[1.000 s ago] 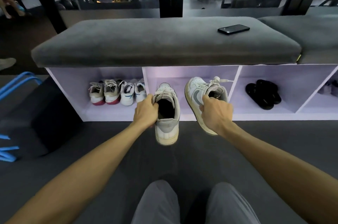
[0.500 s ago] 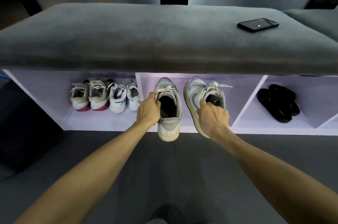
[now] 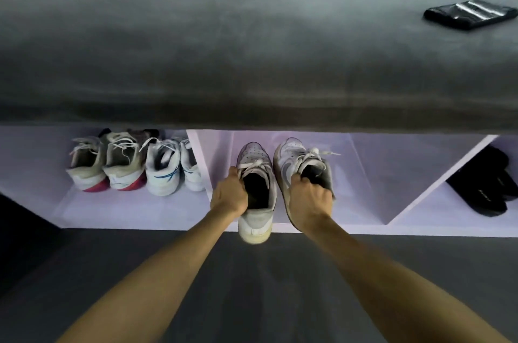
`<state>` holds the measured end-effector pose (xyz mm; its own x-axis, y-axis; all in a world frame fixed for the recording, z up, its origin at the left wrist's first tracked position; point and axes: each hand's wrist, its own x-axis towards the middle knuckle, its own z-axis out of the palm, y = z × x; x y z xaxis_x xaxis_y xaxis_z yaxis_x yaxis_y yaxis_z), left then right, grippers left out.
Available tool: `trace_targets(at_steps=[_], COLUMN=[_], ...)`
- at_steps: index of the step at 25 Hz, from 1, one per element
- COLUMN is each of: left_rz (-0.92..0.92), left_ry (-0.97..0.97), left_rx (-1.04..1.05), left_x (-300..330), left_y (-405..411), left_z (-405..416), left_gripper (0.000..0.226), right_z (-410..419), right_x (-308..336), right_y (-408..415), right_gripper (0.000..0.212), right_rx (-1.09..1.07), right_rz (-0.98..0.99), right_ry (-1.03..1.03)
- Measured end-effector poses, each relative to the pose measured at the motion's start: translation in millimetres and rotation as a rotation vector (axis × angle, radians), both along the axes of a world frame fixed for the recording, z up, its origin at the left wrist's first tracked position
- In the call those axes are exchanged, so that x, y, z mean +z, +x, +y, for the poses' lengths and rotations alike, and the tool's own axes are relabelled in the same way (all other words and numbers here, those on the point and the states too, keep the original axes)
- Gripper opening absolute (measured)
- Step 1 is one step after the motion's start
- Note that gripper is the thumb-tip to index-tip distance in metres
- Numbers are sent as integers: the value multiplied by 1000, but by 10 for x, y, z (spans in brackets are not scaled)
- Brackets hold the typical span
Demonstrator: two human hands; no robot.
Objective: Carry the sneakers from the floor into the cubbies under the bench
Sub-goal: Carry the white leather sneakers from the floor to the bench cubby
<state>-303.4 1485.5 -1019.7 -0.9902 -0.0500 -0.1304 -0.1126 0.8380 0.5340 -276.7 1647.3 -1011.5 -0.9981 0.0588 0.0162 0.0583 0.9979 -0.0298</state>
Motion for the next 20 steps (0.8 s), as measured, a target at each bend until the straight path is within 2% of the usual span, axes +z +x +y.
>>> trace_targets(at_steps=[4,15,18,20], left_rz=[-41,-18,33,39], left_ry=[-29,-17,-29,-24], left_rx=[32,13,90,158], left_x=[-259,-818,-914,-966], left_y=[-348,-1043,-1249,-1386], left_z=[34,48,57,79], left_gripper=[35,26,17,19], right_z=[-44,-107,-78,-73], right_x=[-269,-651,-754,-788], right_y=[-229,-776,-931,-1034], right_gripper=[29,29,33,33], right_rx=[-21,29,17,18], right_rz=[-23,-127,-163,-175], right_ry=[4,52,41,13])
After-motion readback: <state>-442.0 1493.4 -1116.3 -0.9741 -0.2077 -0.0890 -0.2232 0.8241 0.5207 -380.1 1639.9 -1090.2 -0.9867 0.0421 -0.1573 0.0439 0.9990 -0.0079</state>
